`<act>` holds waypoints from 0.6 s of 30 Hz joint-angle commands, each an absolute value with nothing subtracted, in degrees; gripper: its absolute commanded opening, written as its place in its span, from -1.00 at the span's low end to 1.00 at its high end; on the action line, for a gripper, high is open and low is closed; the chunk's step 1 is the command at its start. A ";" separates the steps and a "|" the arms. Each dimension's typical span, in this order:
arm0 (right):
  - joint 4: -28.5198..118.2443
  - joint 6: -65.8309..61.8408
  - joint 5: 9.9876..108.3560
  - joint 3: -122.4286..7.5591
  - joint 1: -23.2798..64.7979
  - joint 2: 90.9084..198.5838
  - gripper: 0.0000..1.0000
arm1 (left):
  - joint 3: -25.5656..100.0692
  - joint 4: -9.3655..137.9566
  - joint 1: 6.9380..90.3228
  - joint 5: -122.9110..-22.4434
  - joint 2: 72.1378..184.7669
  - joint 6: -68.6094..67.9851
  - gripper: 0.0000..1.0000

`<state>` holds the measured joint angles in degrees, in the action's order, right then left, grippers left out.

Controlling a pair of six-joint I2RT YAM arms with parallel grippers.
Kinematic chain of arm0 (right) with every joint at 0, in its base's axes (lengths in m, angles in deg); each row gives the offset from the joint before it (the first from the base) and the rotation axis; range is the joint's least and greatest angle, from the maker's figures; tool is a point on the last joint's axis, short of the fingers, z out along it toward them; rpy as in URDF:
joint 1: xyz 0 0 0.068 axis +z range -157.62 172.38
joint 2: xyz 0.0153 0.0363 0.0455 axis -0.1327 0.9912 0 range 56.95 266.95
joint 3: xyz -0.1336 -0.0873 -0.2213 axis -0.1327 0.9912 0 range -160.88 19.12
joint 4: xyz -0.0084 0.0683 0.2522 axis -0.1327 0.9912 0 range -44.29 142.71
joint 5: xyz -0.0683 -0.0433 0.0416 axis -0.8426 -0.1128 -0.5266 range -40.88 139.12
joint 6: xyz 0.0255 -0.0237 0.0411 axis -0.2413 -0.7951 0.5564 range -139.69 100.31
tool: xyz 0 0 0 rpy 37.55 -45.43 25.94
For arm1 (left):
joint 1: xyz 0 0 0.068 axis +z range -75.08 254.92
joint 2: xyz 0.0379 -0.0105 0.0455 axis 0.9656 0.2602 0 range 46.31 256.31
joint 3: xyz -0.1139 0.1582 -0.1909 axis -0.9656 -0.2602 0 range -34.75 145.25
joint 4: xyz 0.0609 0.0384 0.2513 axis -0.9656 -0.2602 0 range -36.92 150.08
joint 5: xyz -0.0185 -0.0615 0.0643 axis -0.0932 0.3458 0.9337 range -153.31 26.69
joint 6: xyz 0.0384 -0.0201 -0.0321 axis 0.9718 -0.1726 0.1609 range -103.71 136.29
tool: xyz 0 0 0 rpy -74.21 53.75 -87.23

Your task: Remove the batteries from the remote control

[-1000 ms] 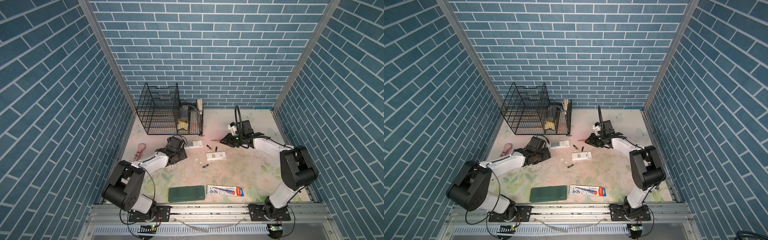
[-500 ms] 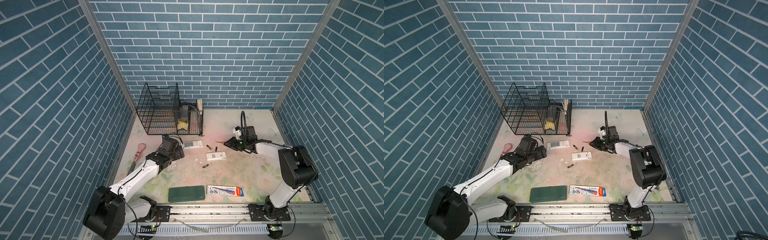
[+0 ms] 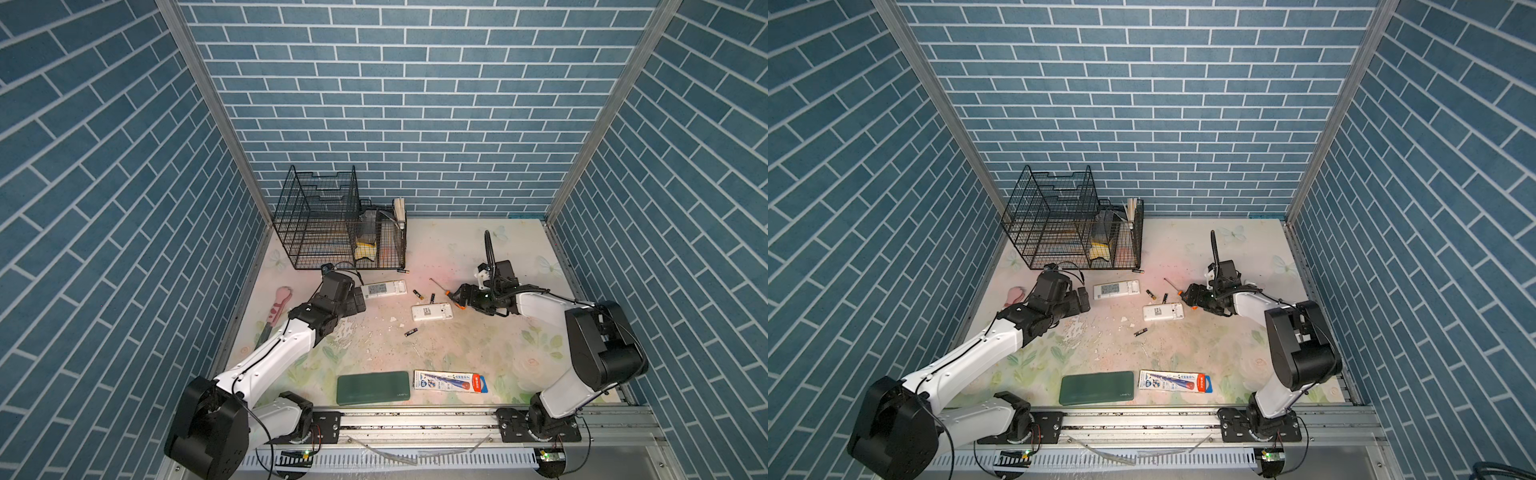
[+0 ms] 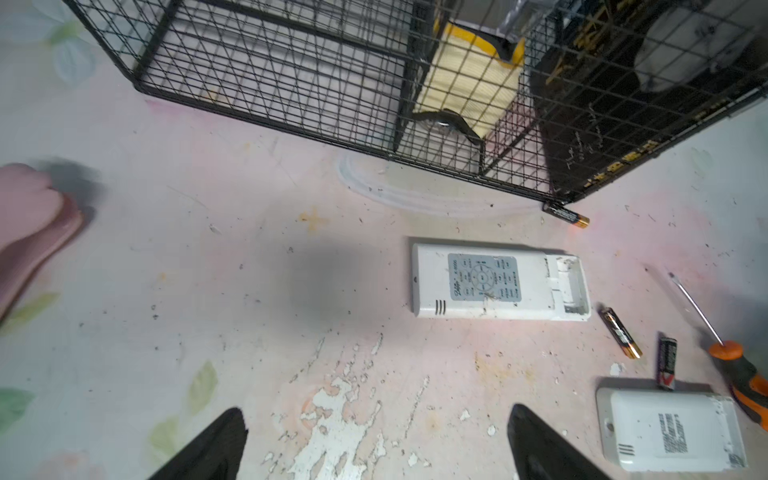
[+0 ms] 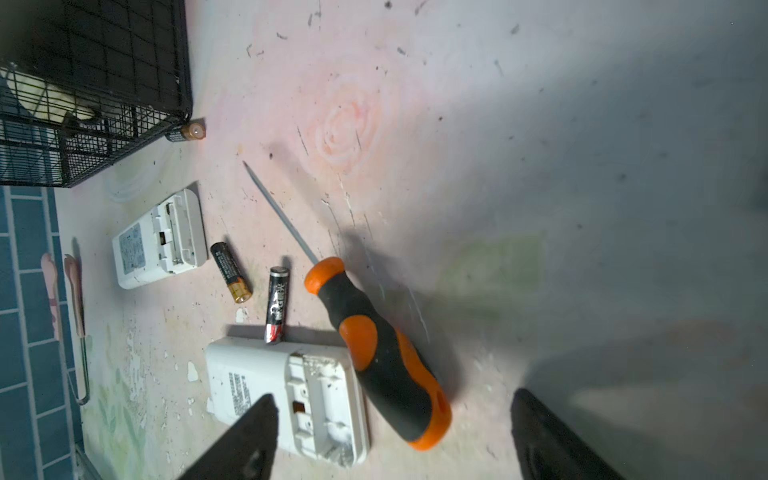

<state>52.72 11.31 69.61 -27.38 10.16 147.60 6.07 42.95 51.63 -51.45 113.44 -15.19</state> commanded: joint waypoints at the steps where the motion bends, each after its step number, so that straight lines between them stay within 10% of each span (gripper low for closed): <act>1: 59.31 9.90 62.65 -25.16 10.04 141.75 0.97 | 8.07 41.47 53.81 -47.05 112.57 -11.74 0.99; 18: 49.16 1.11 27.21 -16.06 6.89 116.64 0.98 | -6.28 60.51 65.23 -35.14 98.84 10.65 0.99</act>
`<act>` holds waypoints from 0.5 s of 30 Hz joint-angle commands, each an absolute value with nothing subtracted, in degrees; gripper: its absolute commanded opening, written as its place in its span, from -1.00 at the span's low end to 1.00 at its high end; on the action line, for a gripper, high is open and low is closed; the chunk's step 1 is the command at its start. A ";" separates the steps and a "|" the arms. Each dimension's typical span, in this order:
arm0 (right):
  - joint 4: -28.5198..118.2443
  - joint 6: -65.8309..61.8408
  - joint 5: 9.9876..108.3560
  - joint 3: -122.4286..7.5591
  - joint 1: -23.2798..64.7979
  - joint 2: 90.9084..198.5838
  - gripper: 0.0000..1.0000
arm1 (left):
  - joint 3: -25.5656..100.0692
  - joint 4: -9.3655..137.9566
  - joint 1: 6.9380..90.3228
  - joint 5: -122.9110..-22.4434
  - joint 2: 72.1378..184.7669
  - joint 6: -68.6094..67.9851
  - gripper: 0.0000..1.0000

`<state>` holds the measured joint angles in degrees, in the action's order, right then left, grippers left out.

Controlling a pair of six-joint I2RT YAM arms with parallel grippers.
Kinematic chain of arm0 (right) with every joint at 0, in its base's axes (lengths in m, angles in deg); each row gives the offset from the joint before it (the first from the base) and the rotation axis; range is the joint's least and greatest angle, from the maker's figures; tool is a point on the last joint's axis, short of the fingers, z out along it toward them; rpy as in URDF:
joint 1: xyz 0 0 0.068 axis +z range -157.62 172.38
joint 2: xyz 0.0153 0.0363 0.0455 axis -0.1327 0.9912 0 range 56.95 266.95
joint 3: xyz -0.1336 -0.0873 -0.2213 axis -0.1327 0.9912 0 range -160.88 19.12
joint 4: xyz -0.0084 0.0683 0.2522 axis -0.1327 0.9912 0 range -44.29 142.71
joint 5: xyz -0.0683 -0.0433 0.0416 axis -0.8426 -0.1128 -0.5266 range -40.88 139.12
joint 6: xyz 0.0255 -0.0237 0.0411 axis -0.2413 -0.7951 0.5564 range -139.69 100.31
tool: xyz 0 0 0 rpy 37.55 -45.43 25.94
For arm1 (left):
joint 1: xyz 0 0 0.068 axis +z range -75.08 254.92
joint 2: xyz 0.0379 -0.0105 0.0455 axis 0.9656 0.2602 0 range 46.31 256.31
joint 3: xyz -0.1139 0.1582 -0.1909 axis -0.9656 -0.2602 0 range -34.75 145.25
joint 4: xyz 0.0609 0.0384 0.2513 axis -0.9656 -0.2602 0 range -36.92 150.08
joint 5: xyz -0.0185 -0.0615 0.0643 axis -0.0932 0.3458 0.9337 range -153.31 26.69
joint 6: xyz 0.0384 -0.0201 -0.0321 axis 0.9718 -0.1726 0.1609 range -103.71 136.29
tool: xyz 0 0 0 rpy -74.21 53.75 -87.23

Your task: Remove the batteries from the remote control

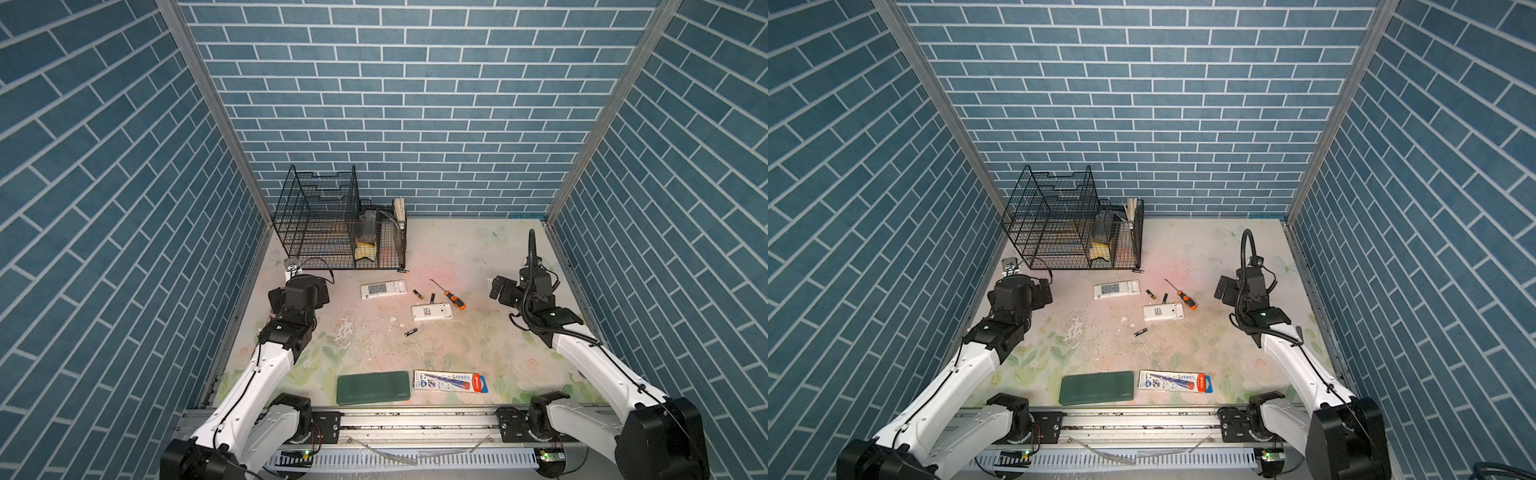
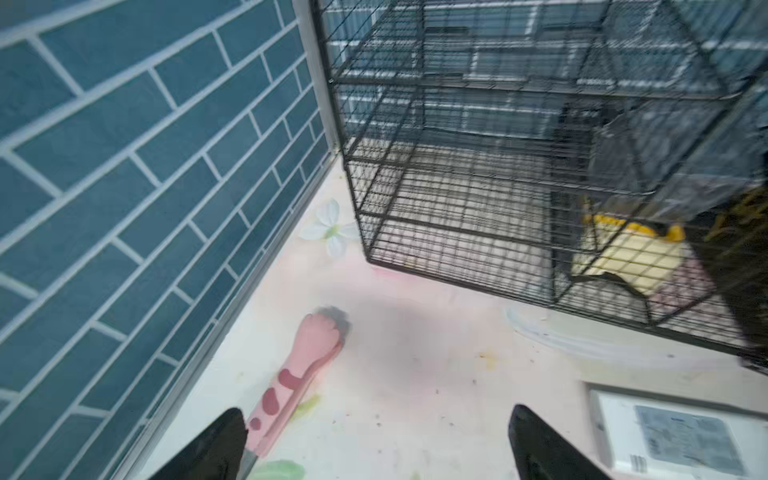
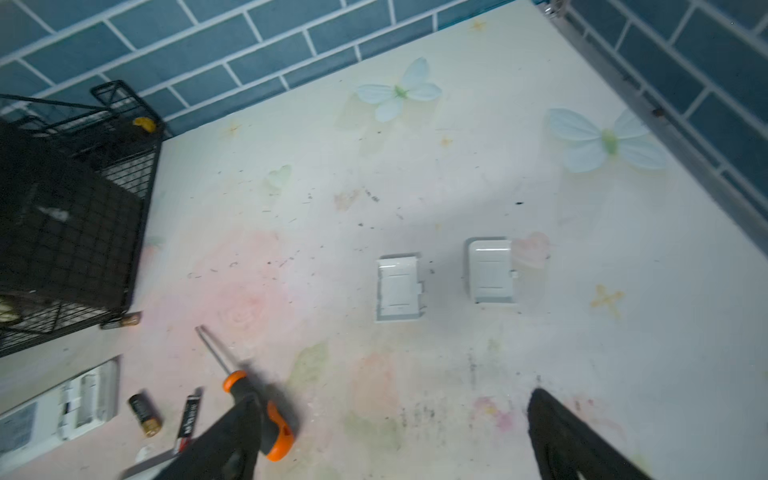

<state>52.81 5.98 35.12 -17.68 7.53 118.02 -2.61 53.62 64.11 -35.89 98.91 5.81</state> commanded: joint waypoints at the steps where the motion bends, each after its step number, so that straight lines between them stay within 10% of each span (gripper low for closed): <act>1: 48.38 -0.19 26.11 -15.65 6.73 116.12 0.98 | -8.21 64.98 65.33 -36.40 99.10 12.13 0.99; 15: 22.08 -13.03 21.06 -1.29 1.04 117.17 0.98 | -15.68 103.75 70.50 -50.29 121.91 18.36 0.99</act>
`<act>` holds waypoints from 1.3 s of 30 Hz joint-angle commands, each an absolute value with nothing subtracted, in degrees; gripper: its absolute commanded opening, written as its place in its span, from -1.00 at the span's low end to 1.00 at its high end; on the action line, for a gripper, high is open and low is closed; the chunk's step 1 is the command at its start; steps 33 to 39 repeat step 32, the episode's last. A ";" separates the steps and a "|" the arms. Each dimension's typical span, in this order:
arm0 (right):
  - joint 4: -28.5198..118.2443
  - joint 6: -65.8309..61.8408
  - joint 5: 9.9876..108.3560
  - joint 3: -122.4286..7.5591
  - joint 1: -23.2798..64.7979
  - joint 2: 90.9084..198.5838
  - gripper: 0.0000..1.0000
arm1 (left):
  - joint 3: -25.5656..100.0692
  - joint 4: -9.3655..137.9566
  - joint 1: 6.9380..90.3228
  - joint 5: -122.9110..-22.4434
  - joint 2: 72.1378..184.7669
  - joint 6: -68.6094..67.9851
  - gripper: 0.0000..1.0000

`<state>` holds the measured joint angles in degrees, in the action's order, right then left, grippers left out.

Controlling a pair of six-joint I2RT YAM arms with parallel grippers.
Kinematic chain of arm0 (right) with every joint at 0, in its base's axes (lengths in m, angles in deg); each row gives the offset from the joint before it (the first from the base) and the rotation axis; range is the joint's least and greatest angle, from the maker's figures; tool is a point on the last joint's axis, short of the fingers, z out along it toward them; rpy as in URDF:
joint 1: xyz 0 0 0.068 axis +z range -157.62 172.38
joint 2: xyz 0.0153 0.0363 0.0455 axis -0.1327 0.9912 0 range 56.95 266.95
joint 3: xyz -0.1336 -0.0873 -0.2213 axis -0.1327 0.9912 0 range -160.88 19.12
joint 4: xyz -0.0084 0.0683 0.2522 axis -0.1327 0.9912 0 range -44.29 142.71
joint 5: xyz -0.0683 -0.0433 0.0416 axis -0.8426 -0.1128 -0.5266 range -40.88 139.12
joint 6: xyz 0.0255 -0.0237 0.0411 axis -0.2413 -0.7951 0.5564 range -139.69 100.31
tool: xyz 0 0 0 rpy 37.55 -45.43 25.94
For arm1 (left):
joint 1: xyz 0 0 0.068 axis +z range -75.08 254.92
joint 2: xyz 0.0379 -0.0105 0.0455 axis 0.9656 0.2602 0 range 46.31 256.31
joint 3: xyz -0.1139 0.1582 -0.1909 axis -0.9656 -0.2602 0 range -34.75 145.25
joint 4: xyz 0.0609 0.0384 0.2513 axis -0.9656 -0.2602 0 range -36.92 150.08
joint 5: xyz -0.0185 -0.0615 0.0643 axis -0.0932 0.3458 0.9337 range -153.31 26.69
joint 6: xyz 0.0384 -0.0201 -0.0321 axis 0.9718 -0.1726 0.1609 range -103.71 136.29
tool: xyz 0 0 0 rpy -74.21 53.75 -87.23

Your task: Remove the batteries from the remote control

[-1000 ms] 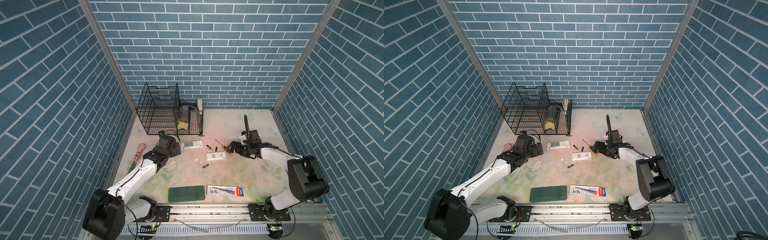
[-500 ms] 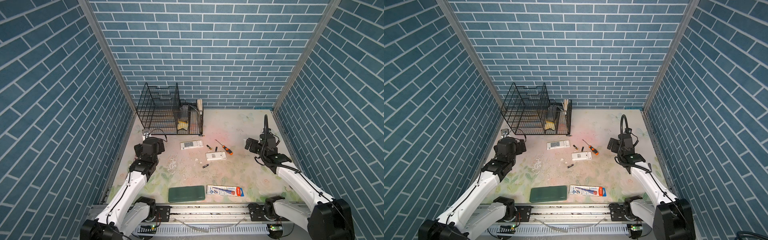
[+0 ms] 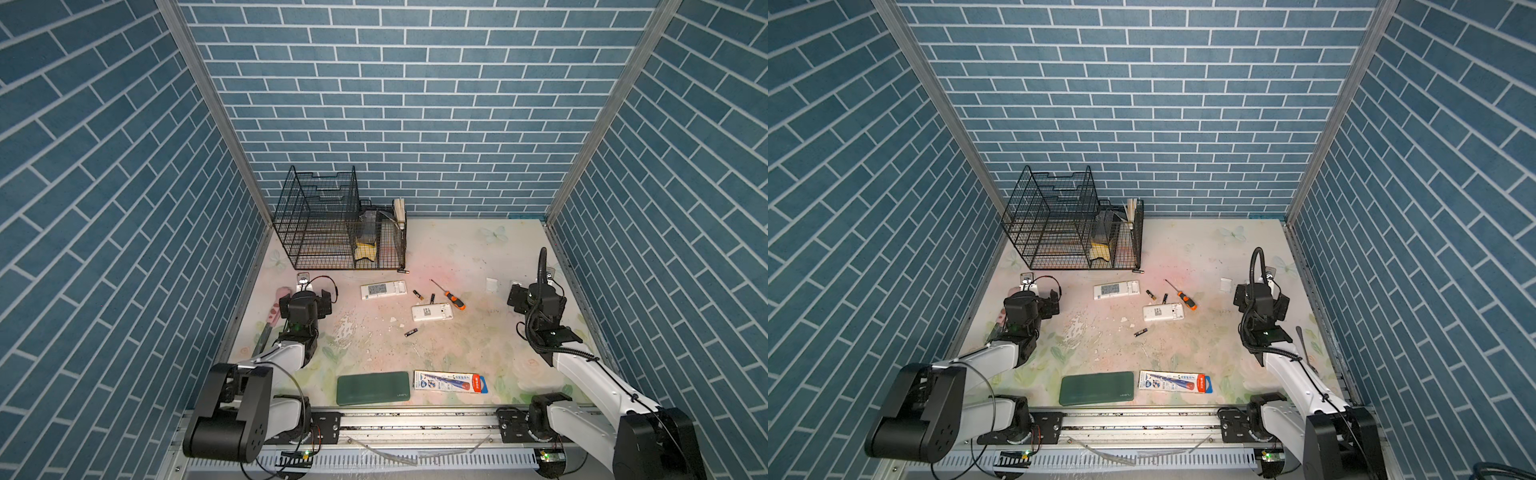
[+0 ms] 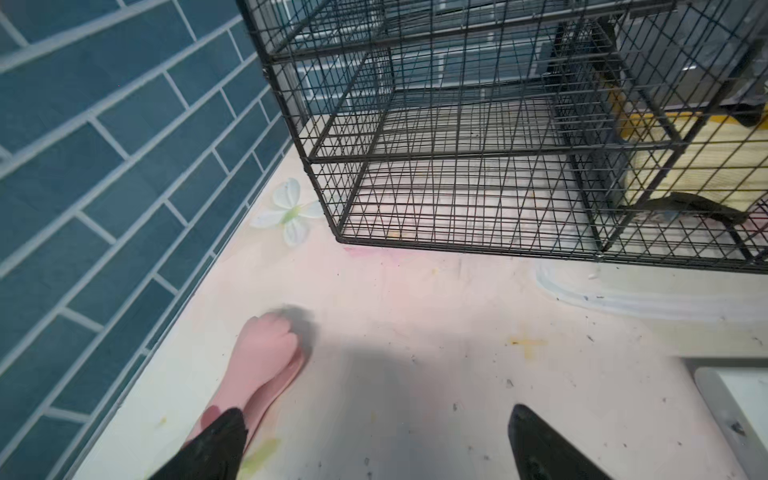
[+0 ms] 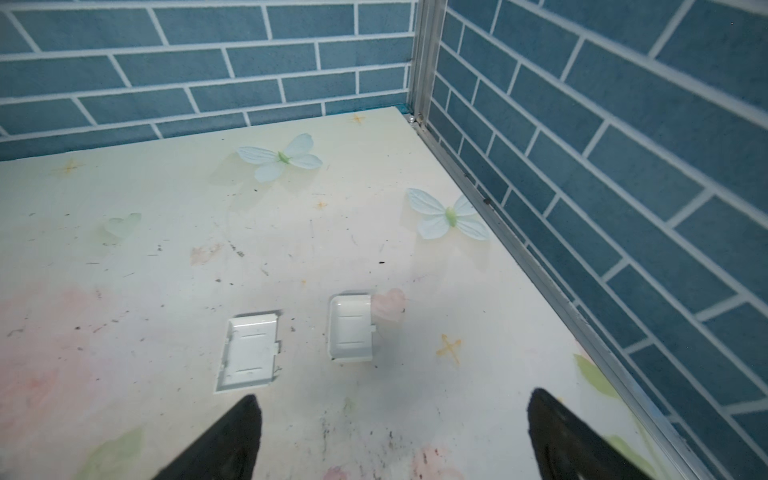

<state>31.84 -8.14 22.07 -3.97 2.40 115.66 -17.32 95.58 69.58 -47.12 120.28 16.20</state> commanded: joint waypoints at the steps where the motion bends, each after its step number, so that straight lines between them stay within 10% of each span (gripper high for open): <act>1: 19.59 -13.63 22.24 -0.61 0.30 118.52 0.98 | -14.16 100.88 71.24 -51.20 122.25 17.62 0.99; 16: -18.50 -16.44 34.31 2.98 -6.92 146.14 0.98 | -15.76 114.71 74.30 -58.12 133.17 18.42 0.99; 39: -6.77 -14.95 34.97 -2.02 -7.89 145.28 0.98 | -12.72 109.78 74.28 -66.29 133.94 21.47 0.99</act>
